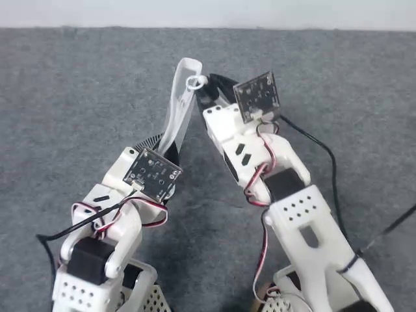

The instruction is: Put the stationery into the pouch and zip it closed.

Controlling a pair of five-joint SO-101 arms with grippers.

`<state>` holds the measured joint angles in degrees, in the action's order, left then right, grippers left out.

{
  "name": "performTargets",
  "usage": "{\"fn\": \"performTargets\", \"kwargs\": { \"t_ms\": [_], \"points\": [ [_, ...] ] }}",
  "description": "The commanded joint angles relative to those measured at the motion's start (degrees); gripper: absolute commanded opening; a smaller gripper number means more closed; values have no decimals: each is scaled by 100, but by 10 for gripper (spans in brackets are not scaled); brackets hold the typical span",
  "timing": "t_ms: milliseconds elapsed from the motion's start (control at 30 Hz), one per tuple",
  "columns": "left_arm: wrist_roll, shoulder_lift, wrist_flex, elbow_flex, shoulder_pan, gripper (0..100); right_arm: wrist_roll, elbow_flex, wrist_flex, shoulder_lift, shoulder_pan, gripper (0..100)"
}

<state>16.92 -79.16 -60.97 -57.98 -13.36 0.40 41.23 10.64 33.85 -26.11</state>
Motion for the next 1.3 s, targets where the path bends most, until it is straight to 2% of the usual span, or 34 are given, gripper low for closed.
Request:
{"fn": "performTargets", "kwargs": {
  "t_ms": [0, 533, 700, 867, 1267],
  "points": [
    [-53, -44, -79, -101, 53, 8, -79, -774, -4, -330, 734, 6],
    [-62, -229, -88, -154, 53, 9, -53, -703, 171, -171, 848, 6],
    [-123, -1073, -316, -180, 53, 30, -18, -510, 593, 365, 435, 6],
    [-712, -1407, -281, -277, 53, 170, 246, -176, 787, 998, 13, 6],
    [-800, -1257, -97, -233, 9, 167, 536, 396, 840, 1675, -444, 6]
  ]
}}
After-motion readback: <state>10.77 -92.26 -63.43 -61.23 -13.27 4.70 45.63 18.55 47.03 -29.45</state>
